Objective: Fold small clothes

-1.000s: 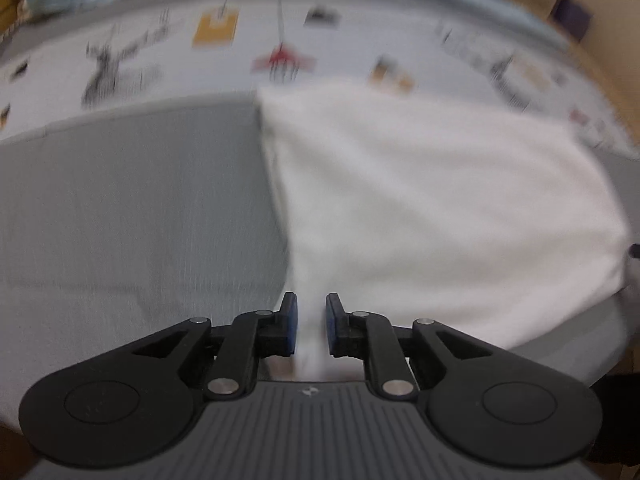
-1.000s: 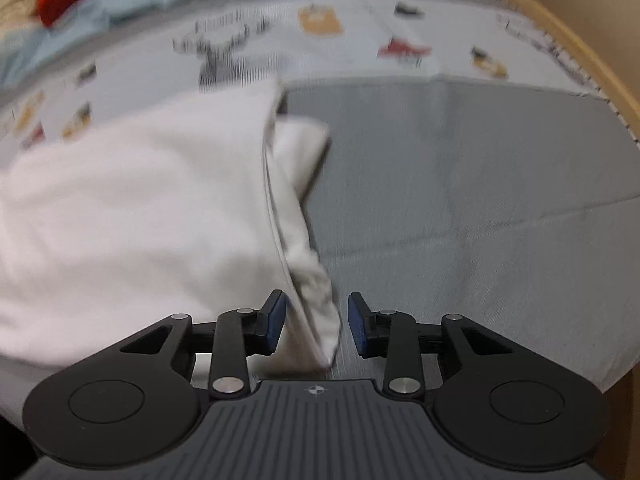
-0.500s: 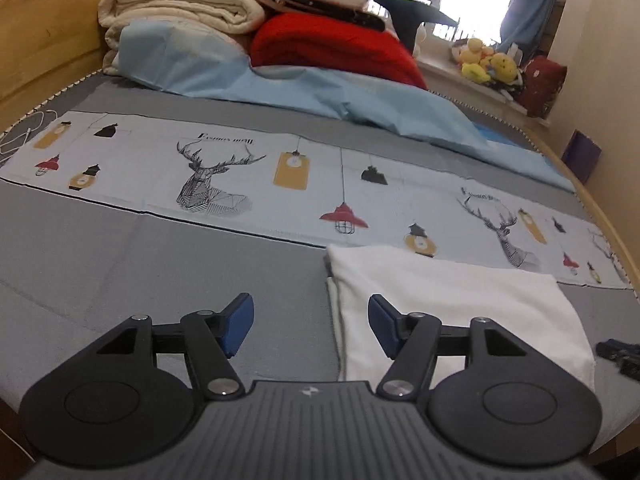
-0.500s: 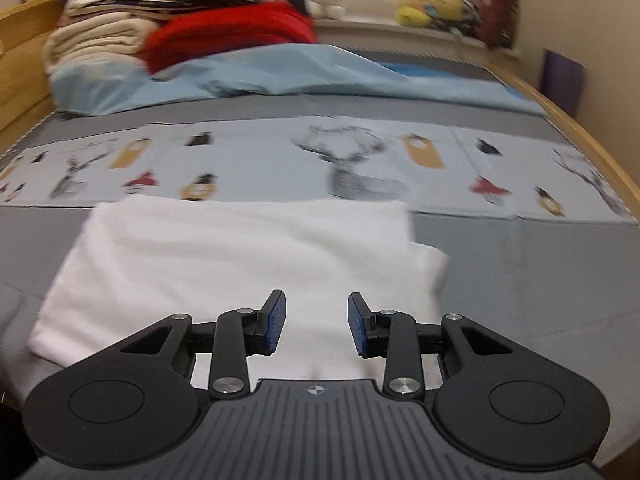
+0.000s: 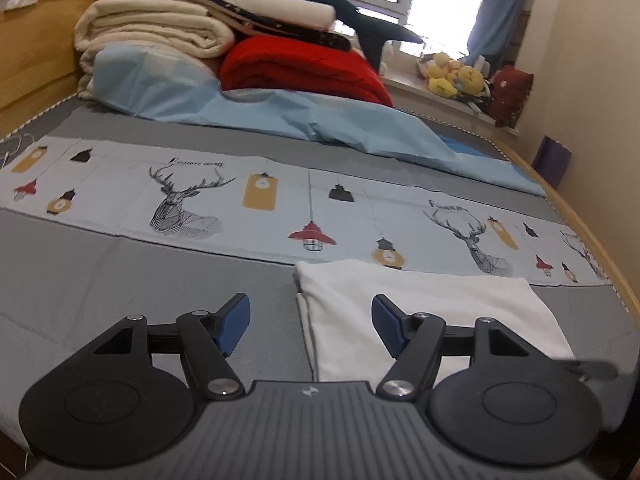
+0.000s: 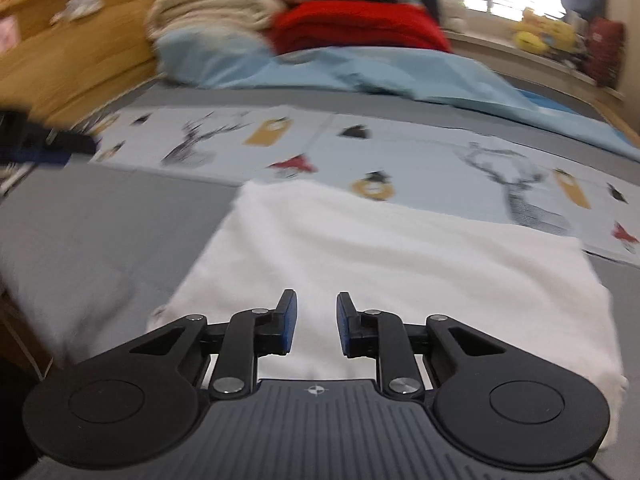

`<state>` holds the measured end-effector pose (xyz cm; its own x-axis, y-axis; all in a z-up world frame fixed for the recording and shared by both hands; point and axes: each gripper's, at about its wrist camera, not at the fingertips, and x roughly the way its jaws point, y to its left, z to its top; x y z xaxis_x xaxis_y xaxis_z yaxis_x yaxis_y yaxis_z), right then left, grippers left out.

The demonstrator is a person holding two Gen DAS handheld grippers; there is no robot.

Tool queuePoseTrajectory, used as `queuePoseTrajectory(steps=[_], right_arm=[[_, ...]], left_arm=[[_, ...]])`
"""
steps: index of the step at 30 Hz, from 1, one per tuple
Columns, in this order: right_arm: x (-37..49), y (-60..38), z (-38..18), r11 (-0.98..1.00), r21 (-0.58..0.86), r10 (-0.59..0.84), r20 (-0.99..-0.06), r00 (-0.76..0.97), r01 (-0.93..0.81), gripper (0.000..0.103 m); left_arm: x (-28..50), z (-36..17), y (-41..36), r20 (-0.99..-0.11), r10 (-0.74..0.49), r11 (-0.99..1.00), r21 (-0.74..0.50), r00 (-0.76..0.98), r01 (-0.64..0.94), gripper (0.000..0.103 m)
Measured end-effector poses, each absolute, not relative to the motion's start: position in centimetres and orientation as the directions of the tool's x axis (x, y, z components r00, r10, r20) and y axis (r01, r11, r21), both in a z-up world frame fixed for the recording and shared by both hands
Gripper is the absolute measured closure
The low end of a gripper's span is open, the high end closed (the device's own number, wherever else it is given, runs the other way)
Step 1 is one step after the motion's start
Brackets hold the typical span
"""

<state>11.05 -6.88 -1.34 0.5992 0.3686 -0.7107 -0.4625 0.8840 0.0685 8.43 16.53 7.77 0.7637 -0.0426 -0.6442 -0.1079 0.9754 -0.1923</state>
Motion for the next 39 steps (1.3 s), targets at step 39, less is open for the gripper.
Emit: queuePoseTrajectory(steps=[39], right_arm=[[7.6,4.7,-8.1,0.57,-0.159,0.399,-0.804,0.44,-0.806,0.052]], left_arm=[[10.9,5.4,20.4,-0.739,-0.075,0.932,-0.291,0.67,-0.218,0.028]])
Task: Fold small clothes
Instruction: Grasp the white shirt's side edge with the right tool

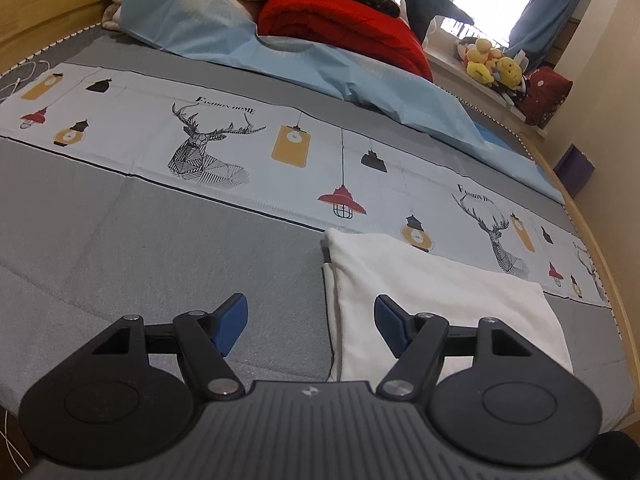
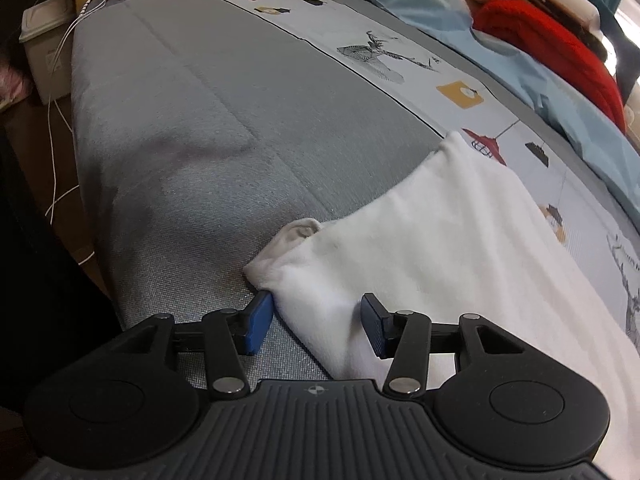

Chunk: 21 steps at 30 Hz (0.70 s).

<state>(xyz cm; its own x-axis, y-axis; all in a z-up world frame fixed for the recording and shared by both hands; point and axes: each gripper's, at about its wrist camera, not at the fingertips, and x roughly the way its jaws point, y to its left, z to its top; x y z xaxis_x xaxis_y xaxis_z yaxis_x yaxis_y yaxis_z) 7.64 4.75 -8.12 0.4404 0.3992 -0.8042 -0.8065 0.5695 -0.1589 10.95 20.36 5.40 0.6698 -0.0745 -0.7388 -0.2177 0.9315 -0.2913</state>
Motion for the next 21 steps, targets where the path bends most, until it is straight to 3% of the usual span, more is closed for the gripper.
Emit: queuePoseTrajectory(steps=[17,21], right_arm=[[6.4,6.4,-8.0,0.487,-0.203,0.445,-0.779,0.442,-0.849,0.056],[6.6,6.5,-8.0,0.479,-0.184,0.458,-0.782,0.424,-0.858,0.071]], left_arm=[[11.4,4.8,20.6,-0.754,-0.076,0.924,-0.299,0.652,-0.238,0.028],[11.8,4.5,20.4,-0.76,-0.082,0.922,-0.303,0.644,-0.24,0.028]])
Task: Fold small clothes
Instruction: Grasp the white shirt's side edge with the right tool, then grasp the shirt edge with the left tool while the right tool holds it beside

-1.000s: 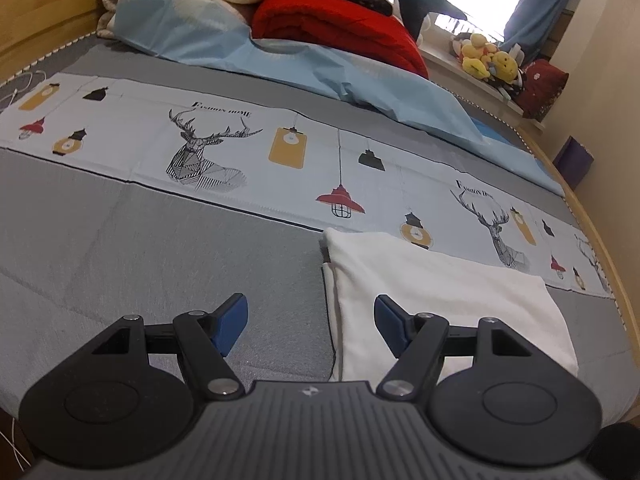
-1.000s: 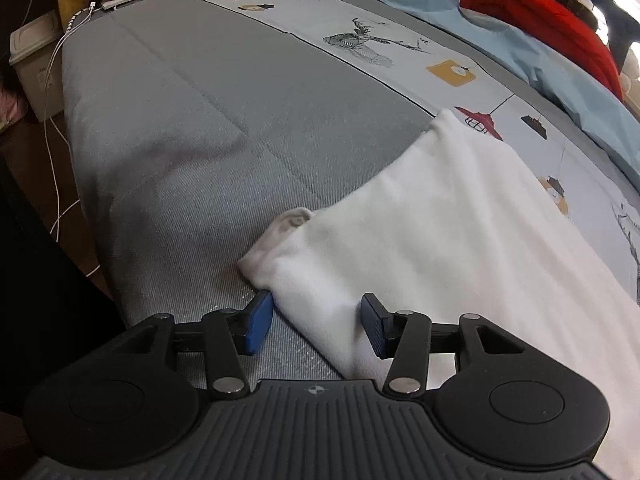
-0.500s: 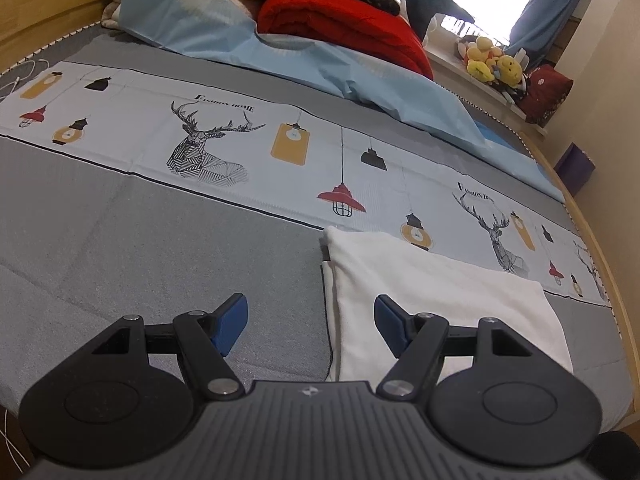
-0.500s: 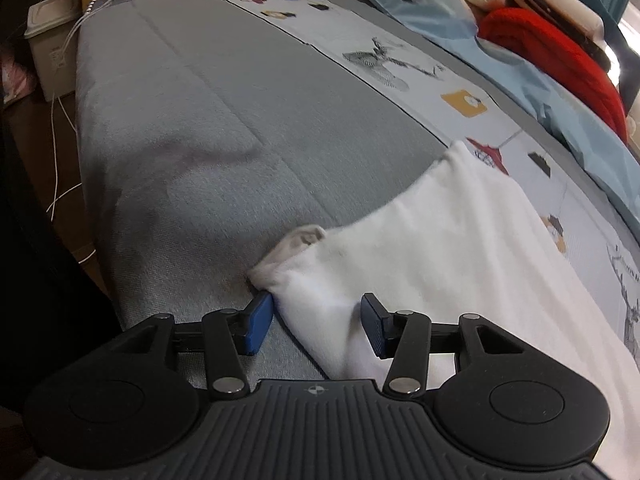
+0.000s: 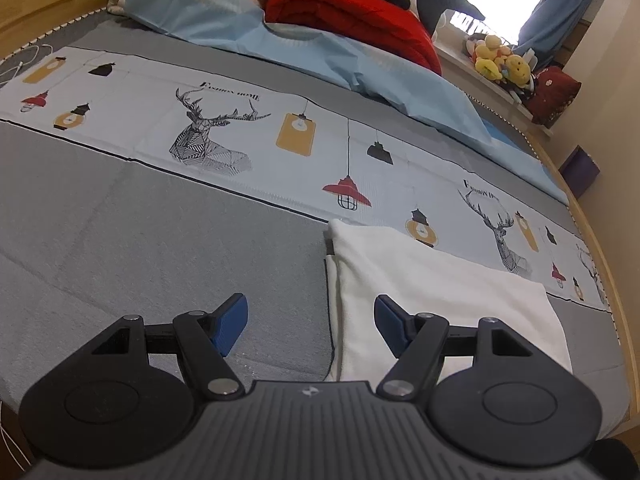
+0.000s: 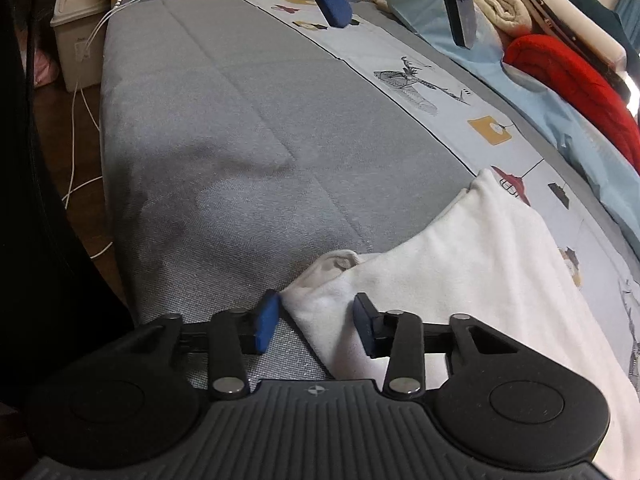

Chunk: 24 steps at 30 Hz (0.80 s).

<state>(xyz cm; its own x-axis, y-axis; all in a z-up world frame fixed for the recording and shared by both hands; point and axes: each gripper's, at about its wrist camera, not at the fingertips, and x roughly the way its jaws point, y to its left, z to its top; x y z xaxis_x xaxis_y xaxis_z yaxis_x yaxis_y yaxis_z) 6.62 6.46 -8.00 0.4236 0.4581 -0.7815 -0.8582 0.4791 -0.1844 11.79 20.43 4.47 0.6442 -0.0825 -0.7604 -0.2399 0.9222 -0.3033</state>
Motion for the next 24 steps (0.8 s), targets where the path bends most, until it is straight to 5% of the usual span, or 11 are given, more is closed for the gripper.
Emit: queuePoseTrajectory(steps=[6,14,24], right_arm=[[7.8,5.8,-6.9,0.548,-0.057,0.507,-0.771,0.385,-0.835,0.088],[10.1,2.2,-3.2,0.639,0.158,0.625,-0.678,0.388,-0.753,0.09],[11.0,-2.3,-1.0,0.652,0.28,0.697,-0.587,0.412,-0.705,0.091]], left_arm=[[12.5,3.6,20.7,-0.762,-0.125,0.907,-0.348,0.635,-0.239,0.024],[15.1,-0.2,22.6,-0.766,-0.353,0.777,-0.56,0.538,-0.288,0.02],[21.5,-6.4,21.7,-0.736,-0.569,0.636,-0.677,0.367,-0.37,0.018]])
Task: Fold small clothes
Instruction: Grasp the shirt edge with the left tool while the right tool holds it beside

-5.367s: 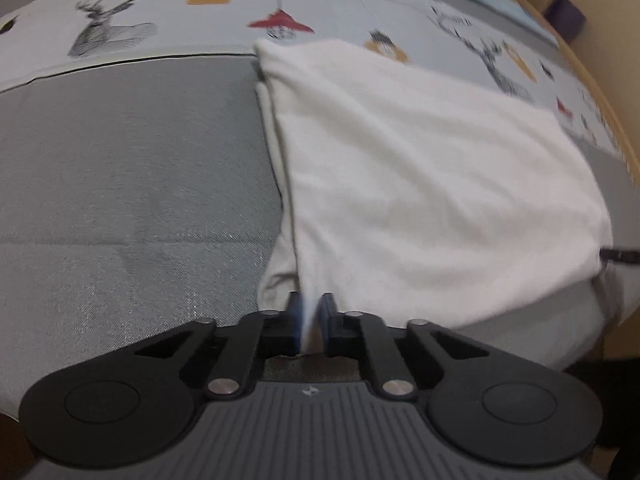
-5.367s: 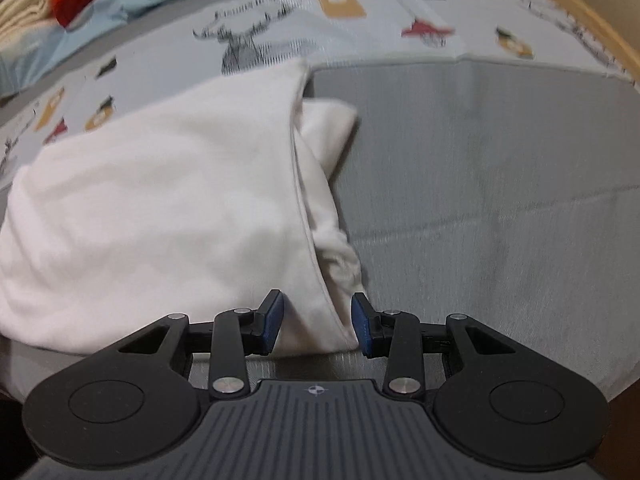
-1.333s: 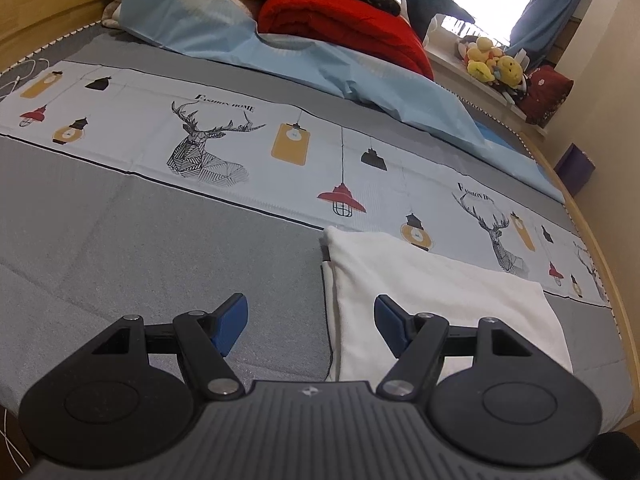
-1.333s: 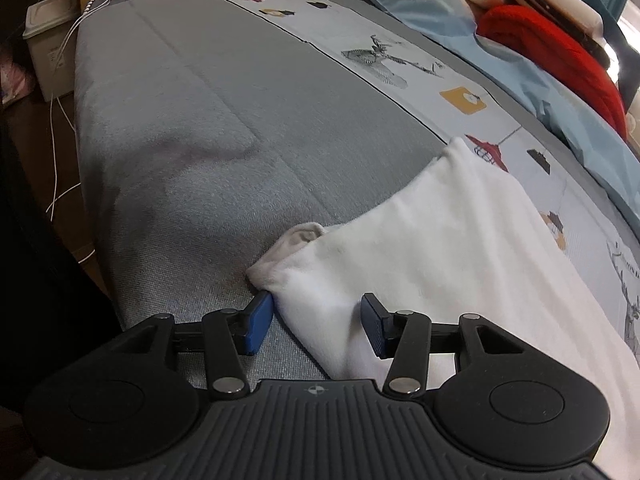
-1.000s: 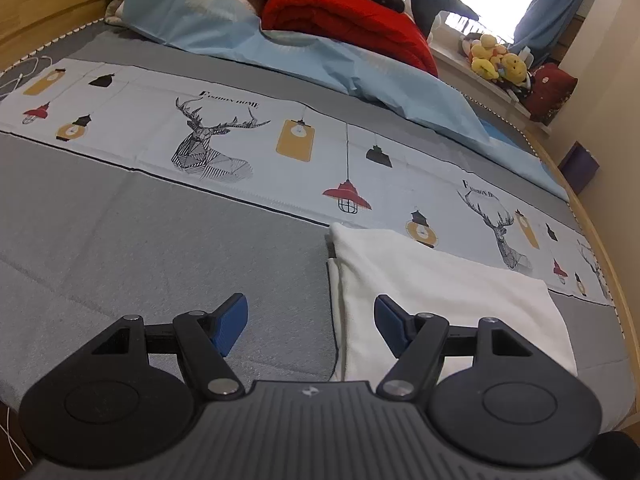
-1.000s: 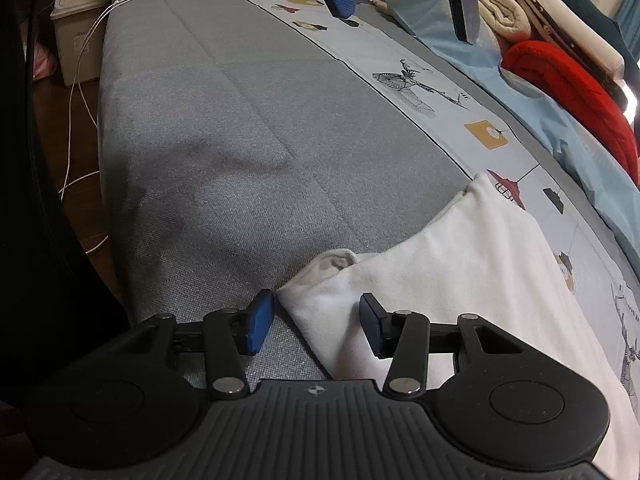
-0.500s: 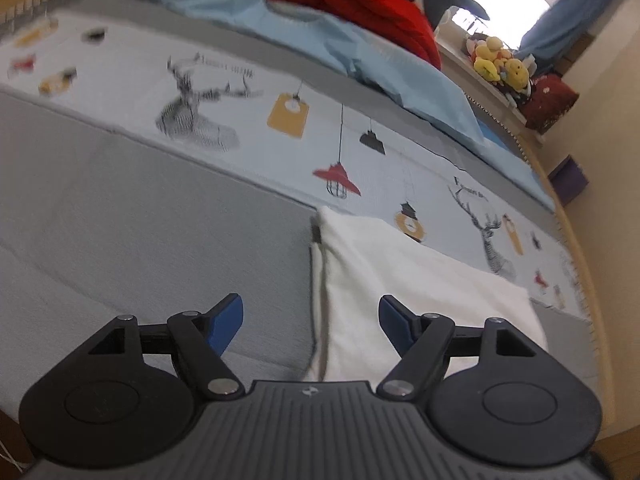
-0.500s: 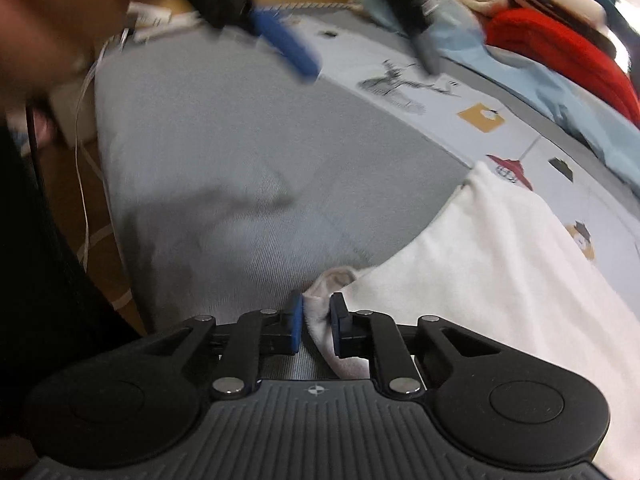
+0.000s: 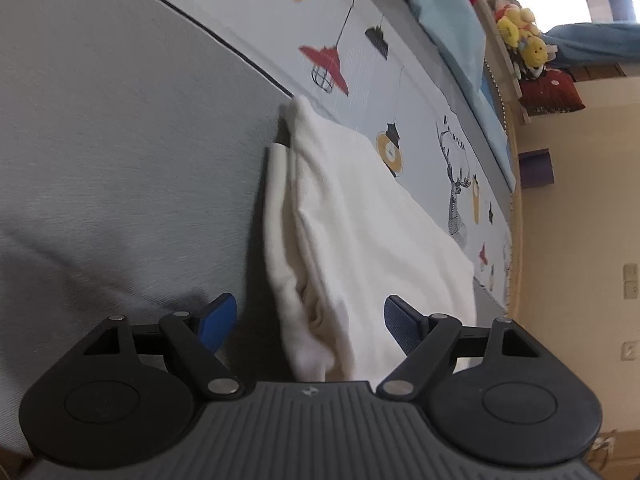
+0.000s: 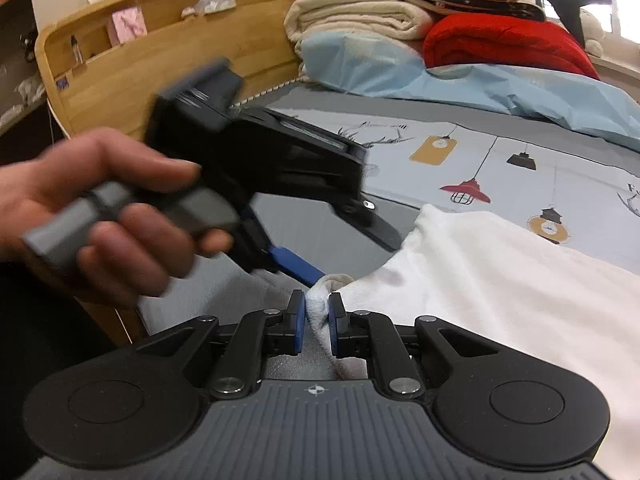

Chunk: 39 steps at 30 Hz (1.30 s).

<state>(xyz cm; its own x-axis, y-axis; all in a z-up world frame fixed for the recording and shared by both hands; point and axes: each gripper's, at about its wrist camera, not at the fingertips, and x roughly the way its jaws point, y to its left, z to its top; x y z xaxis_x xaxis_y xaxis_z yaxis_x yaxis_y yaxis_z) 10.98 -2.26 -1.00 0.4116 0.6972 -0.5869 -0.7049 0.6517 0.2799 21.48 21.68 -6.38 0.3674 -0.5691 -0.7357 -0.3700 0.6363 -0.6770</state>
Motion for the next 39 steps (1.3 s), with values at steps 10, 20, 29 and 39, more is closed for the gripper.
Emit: queuePoseTrajectory(steps=[10,20,29,39], right_arm=[[11.7,-3.2,-0.8,0.654,0.304,0.7,-0.59,0.402,-0.693,0.092],[11.4,-1.2,-0.6,0.648,0.291,0.695,-0.603,0.391,-0.704,0.092],[10.7,1.8,1.0,0.606,0.374,0.758,-0.538,0.368,-0.702,0.092],[10.4,-1.1,1.9,0.649,0.396,0.739,-0.534,0.412,-0.65,0.092]], left_arm=[[26.1,-10.5,19.2,-0.75,-0.607,0.648,-0.659,0.263,-0.383,0.027],[25.7,-9.0,19.3,-0.762,-0.562,0.713,-0.643,0.322,-0.278,0.087],[22.2,-4.2,24.4,-0.805,-0.419,0.774,-0.559,0.42,-0.298,0.088],[21.8,-1.4,22.9,-0.823,-0.369,0.819,-0.508,0.432,-0.267,0.088]])
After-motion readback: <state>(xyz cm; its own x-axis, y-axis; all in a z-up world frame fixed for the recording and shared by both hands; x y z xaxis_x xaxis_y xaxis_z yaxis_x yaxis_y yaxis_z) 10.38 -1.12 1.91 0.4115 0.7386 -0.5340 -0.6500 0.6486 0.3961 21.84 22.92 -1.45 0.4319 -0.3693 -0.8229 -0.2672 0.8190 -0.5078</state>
